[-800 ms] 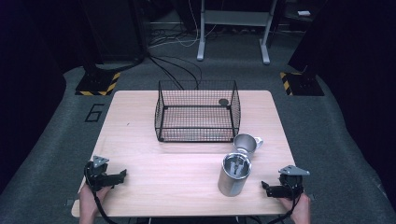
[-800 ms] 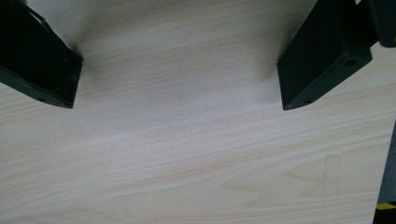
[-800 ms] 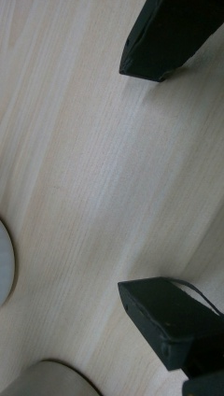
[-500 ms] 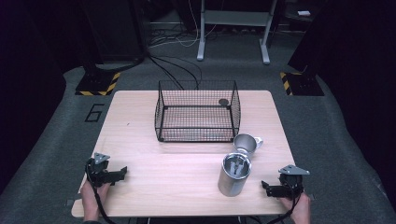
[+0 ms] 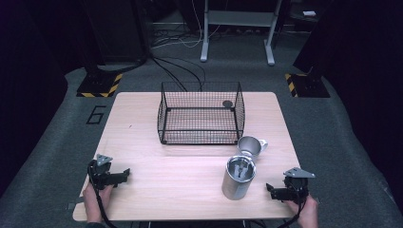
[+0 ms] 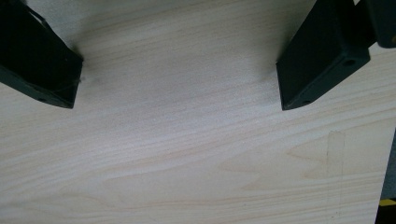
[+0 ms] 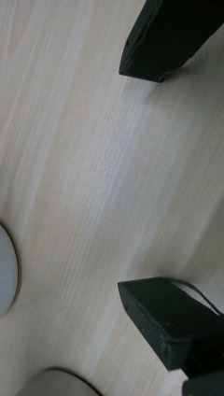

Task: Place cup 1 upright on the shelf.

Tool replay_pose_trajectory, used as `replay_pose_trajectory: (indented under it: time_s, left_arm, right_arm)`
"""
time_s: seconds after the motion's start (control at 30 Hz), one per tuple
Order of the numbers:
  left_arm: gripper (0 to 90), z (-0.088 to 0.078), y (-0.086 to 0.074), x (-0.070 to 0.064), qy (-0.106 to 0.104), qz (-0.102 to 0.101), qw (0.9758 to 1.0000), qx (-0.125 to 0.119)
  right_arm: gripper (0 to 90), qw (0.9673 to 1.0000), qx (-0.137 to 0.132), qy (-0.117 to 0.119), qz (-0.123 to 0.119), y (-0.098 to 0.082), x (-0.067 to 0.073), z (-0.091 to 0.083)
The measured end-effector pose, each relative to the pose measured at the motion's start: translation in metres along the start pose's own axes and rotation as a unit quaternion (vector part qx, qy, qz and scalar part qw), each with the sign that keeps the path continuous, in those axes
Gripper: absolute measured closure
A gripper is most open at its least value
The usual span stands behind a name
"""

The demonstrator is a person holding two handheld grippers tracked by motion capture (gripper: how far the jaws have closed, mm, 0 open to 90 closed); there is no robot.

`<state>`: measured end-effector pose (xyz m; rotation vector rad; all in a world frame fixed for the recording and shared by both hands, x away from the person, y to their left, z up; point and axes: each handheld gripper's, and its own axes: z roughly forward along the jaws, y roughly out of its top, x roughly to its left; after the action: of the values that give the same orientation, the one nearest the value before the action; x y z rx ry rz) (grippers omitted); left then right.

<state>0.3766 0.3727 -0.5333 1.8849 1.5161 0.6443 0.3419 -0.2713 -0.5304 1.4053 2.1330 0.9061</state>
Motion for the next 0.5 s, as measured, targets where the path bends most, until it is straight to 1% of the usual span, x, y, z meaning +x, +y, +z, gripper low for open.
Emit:
replay_pose_trajectory:
  time_s: [0.17,0.2,0.33,0.37,0.47,0.5]
  left_arm:
    - [0.1,0.000,0.000,0.000,0.000,0.000,1.0000,-0.001]
    - [0.1,0.000,0.000,0.000,0.000,-0.001,1.0000,0.000]
    - [0.3,0.000,0.000,0.000,0.000,-0.001,1.0000,-0.001]
    - [0.3,0.000,0.000,0.000,0.001,0.000,1.0000,-0.001]
    - [0.4,0.000,0.000,0.000,0.000,0.000,1.0000,-0.002]
    - [0.4,0.000,0.000,0.000,0.000,0.000,1.0000,-0.002]
  right_arm:
    - [0.0,0.9999,0.009,-0.008,0.001,0.002,0.001,0.000]
    - [0.0,0.9998,0.012,-0.012,0.015,0.003,0.003,0.000]
    - [0.0,0.9995,0.017,-0.019,0.017,0.003,0.004,-0.001]
    - [0.0,0.9994,0.014,-0.020,0.026,0.003,0.005,-0.002]
    - [0.0,0.9996,0.008,-0.011,0.026,0.004,0.006,-0.008]
    - [0.0,0.9998,0.004,-0.001,0.017,0.006,0.008,-0.012]
